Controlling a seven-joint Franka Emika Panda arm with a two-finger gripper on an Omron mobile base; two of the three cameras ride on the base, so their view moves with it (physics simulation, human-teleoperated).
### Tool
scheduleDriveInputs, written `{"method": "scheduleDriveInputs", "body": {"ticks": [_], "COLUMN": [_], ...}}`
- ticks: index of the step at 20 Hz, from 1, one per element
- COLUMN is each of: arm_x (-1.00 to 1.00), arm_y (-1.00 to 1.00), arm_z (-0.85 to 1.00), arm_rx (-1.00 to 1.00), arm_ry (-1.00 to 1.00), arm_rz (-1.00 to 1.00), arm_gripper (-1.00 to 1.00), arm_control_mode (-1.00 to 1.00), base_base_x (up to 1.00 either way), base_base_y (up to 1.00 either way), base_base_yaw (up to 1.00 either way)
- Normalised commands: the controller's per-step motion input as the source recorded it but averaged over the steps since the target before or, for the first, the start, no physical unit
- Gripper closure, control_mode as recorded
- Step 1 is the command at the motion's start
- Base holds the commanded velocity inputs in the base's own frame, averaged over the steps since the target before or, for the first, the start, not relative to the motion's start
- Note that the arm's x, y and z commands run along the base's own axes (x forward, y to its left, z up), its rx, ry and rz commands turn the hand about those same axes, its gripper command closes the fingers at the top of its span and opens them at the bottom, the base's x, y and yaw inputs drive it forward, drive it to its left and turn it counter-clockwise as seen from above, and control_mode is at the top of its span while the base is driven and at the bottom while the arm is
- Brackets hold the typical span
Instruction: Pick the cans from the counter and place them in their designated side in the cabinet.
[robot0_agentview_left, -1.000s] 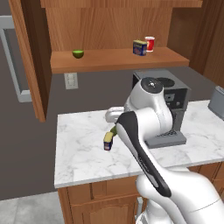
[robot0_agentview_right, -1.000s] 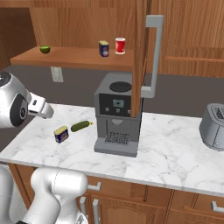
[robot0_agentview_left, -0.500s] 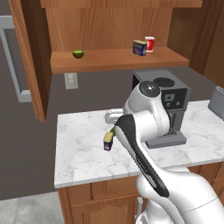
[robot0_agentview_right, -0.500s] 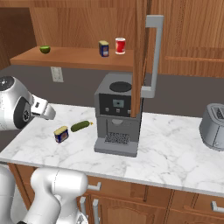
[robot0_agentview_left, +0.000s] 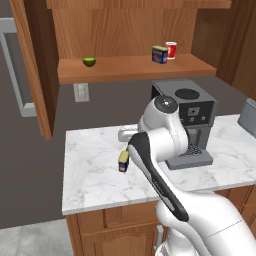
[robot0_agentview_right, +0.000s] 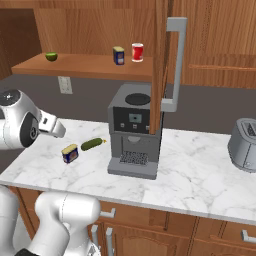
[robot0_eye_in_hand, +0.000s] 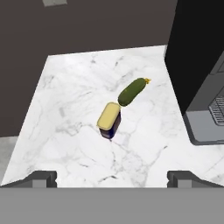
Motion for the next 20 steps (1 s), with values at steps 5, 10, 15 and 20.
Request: {"method": "scheduleDriveInputs", "body": {"ticks": [5, 10, 15, 20], "arm_x": [0.16, 0.11, 0.05, 0.06], "arm_y": [0.13, 0.06, 0.0, 0.0], "arm_z": [-0.15, -0.15, -0.15, -0.19], "arm_rx": [0.01, 0.0, 0.0, 0.0], "arm_ry": [0.0, 0.0, 0.0, 0.0], "arm_rz": [-0.01, 0.0, -0.01, -0.01], "arm_gripper": [-1.0, -1.0, -1.0, -1.0], "arm_control_mode": [-1.0, -1.0, -1.0, -1.0], "base_base_x": [0.0, 0.0, 0.0, 0.0], "base_base_y": [0.0, 0.0, 0.0, 0.0], "base_base_yaw": [0.0, 0.0, 0.0, 0.0]}}
